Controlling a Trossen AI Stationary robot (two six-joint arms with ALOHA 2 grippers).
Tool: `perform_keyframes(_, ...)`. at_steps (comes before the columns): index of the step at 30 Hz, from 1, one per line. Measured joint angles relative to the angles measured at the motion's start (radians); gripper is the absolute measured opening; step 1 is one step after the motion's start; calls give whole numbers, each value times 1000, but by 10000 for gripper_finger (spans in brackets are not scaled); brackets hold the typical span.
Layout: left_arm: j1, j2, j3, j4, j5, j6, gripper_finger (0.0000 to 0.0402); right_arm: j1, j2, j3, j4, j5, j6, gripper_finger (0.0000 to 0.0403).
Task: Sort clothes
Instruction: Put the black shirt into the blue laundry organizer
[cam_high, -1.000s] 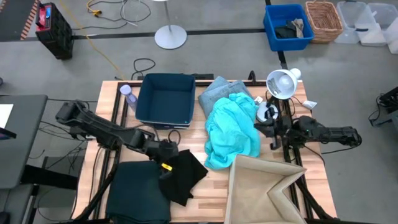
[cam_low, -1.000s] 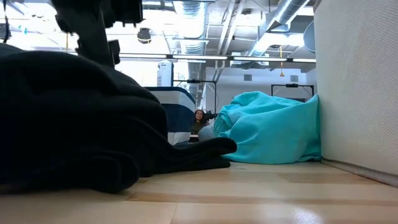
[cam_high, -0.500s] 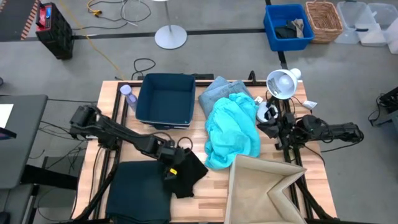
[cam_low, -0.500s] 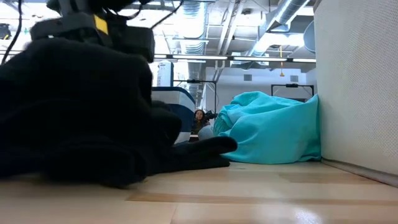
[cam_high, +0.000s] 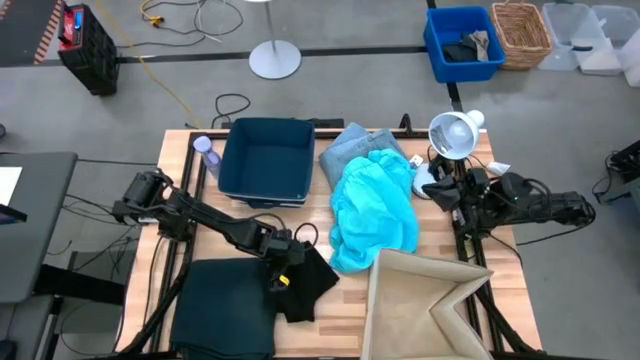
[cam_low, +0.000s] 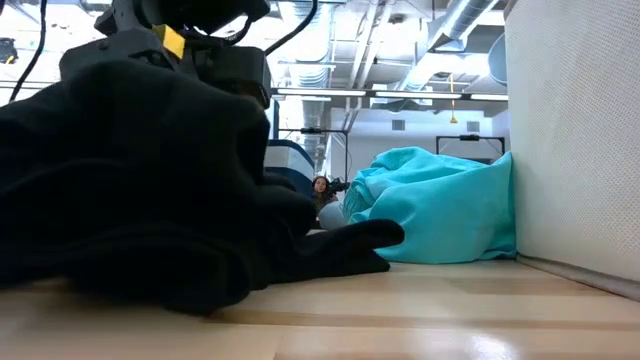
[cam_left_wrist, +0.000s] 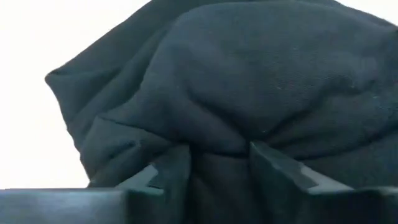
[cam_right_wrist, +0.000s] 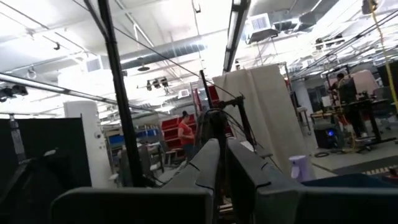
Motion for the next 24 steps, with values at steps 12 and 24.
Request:
perform_keyframes(12,5,-61,97,-93,-66,-17,11,-56,66,6,0,2,103,48)
perform_keyframes(24,91,-427,281,-211,-458,127,10,-69,133,53,-5,2,121,48)
